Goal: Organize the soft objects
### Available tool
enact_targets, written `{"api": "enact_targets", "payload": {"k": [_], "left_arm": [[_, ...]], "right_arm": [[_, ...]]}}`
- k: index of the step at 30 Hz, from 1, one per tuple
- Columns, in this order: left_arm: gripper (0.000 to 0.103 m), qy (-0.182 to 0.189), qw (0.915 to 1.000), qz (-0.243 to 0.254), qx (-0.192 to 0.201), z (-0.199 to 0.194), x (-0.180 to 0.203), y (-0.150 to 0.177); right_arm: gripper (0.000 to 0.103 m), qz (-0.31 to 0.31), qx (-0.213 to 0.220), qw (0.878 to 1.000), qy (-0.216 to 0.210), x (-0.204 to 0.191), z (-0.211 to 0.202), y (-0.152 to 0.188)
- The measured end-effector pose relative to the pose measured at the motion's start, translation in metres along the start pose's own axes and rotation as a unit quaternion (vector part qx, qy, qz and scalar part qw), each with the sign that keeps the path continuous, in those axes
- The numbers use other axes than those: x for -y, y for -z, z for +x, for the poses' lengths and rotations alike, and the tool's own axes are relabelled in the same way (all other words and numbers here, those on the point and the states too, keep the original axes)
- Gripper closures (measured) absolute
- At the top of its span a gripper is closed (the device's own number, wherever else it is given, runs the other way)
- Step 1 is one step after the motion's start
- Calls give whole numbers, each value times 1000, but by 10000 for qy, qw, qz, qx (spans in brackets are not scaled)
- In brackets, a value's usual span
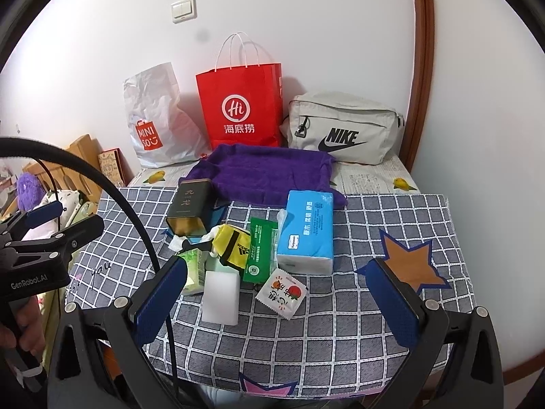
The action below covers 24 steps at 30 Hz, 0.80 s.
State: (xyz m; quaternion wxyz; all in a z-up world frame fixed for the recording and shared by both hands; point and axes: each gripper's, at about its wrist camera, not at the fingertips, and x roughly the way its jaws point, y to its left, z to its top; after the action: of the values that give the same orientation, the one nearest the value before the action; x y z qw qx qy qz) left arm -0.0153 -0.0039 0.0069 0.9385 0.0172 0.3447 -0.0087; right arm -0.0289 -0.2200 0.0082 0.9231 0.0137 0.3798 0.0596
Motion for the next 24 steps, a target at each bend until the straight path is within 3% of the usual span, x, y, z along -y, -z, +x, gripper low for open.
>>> {"api": "enact_targets", "payload": {"k": [24], "left_arm": [[0, -35, 10000, 16, -30, 2, -2, 3]], "right_arm": [[0, -89, 5, 10000, 41, -8, 0, 4]]}}
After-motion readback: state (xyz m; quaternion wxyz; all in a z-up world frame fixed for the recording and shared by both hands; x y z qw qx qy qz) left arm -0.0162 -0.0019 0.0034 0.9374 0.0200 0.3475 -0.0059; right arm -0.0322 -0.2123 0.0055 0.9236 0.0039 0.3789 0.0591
